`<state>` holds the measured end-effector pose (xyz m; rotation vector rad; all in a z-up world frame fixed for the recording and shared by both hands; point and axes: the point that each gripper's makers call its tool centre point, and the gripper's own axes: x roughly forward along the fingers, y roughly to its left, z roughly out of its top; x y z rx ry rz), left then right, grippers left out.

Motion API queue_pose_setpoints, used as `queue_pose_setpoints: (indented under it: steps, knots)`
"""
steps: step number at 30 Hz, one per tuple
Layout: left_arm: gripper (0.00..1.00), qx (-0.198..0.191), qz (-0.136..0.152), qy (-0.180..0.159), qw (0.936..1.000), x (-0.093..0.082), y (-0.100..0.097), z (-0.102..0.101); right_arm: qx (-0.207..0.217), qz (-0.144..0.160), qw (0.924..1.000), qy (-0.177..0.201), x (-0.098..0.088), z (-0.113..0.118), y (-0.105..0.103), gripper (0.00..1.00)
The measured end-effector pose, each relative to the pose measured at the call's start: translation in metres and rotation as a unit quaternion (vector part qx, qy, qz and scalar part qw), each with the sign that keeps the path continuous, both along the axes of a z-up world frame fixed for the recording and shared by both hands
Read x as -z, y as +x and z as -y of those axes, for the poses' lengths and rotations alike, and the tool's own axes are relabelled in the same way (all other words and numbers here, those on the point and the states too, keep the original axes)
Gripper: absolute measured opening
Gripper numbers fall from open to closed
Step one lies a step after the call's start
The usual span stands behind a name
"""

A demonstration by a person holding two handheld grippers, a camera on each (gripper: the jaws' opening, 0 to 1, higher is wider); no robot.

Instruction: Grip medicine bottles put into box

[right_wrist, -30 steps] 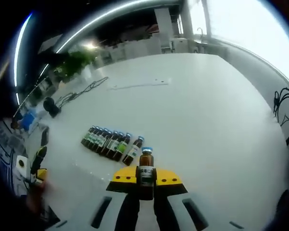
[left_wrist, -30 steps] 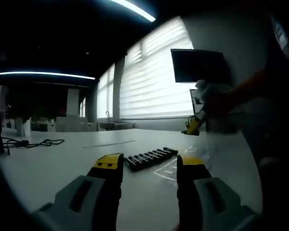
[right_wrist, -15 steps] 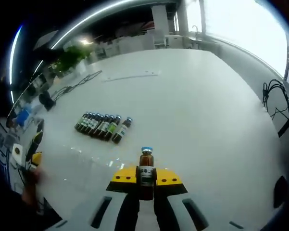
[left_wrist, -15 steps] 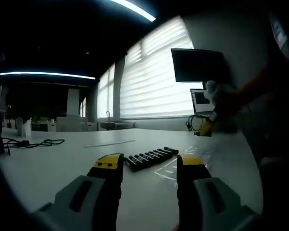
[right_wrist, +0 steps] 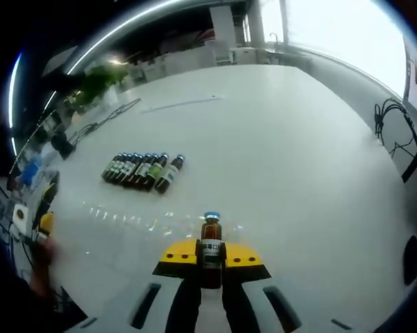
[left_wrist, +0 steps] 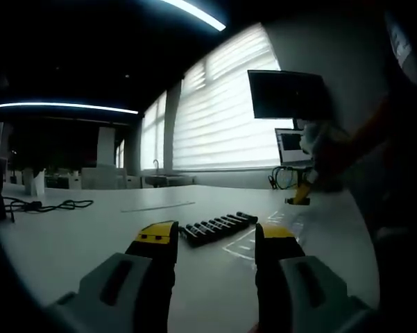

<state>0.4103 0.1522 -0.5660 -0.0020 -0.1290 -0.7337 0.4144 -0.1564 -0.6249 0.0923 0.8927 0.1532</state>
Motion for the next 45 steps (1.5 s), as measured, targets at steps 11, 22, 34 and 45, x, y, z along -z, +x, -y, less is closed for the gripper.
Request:
queue_pose_setpoints:
  steps: [11,22,34,45]
  knots:
    - [0.37,0.002,0.000,0.002,1.0000,0.000,0.000,0.001,0.006,-0.001,1.0000,0.001,0.006,0.002,-0.003,0.07]
    - [0.37,0.002,0.000,0.002,1.0000,0.000,-0.001,0.000,0.002,-0.004,0.9999,0.012,0.009,-0.001,-0.003,0.08]
    - [0.37,0.001,0.002,0.002,1.0000,0.000,-0.001,0.000,-0.004,0.003,1.0000,0.006,-0.004,-0.001,0.000,0.06]
    - [0.37,0.001,0.002,0.003,1.0000,0.000,-0.001,0.000,-0.029,0.000,0.9992,-0.026,-0.003,0.003,-0.006,0.04]
